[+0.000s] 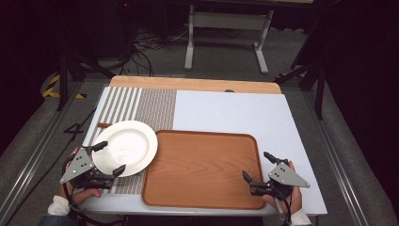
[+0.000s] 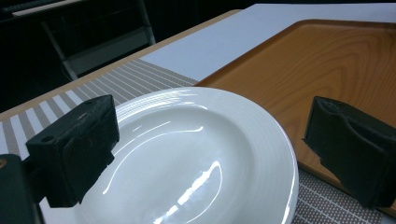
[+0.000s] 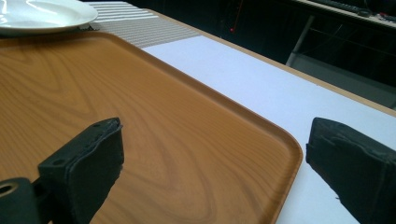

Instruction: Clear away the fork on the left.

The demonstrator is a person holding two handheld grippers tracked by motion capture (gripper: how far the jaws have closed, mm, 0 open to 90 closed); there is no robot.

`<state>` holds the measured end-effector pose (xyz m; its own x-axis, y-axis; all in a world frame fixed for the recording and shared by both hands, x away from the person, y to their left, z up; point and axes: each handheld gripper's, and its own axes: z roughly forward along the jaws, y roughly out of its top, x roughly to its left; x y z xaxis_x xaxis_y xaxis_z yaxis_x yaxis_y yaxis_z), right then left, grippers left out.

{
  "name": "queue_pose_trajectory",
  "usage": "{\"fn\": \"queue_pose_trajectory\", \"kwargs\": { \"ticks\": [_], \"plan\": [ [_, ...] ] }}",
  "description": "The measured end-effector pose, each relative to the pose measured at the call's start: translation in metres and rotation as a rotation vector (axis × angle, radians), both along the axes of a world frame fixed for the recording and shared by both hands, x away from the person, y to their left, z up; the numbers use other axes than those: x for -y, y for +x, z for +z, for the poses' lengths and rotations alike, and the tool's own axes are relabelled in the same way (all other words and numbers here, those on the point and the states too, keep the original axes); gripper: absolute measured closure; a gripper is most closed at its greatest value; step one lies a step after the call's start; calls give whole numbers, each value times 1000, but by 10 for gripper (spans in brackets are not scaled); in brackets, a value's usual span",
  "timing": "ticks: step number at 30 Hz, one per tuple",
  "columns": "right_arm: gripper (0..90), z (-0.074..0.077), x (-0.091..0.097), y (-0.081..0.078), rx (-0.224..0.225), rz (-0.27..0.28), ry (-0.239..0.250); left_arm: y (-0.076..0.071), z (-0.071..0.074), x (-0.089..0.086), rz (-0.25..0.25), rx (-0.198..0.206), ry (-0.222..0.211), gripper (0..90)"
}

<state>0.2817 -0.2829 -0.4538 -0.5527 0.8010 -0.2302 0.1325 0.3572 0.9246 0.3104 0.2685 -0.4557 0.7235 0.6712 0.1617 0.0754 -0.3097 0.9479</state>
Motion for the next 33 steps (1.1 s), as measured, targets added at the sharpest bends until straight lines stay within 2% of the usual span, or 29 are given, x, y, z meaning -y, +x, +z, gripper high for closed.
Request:
{"fn": "queue_pose_trajectory", "kwargs": {
  "ticks": [6,7,10,13,15,18,22,23,24,25,27,28,30,31,32,33],
  "plan": [
    [52,3,0,1,10,8,4,-3,-1,-3,11,-12,12,49],
    [52,3,-1,2,8,11,1,-5,0,-5,15,-9,26,52],
    [52,3,-2,4,5,21,-4,-6,2,-9,10,-17,21,63],
    [52,5,-4,5,9,32,-8,-7,8,-18,2,-22,42,109],
    [53,4,-4,7,5,36,-9,-7,13,-27,13,-11,10,103],
    [52,3,-4,10,-5,41,-10,1,21,-38,53,-16,26,80],
    [52,3,-6,12,-9,49,-14,21,31,-51,85,-34,86,90],
    [52,3,-6,13,-10,52,-12,36,38,-56,68,-79,123,107],
    [52,3,-6,14,-12,53,-11,44,41,-59,61,-104,126,110],
    [52,3,-6,14,-12,53,-11,44,41,-59,61,-104,126,103],
    [52,2,-7,14,-17,61,-16,59,47,-63,84,-128,170,81],
    [52,1,-8,14,-18,63,-17,66,49,-66,86,-138,180,84],
    [52,2,-8,14,-16,61,-13,79,51,-72,88,-163,172,93],
    [52,2,-8,14,-17,63,-11,95,51,-79,104,-201,184,93],
    [52,2,-9,14,-20,65,-14,103,50,-82,109,-219,188,94],
    [52,2,-9,14,-20,65,-14,103,50,-82,109,-219,188,97]
  ]
}}
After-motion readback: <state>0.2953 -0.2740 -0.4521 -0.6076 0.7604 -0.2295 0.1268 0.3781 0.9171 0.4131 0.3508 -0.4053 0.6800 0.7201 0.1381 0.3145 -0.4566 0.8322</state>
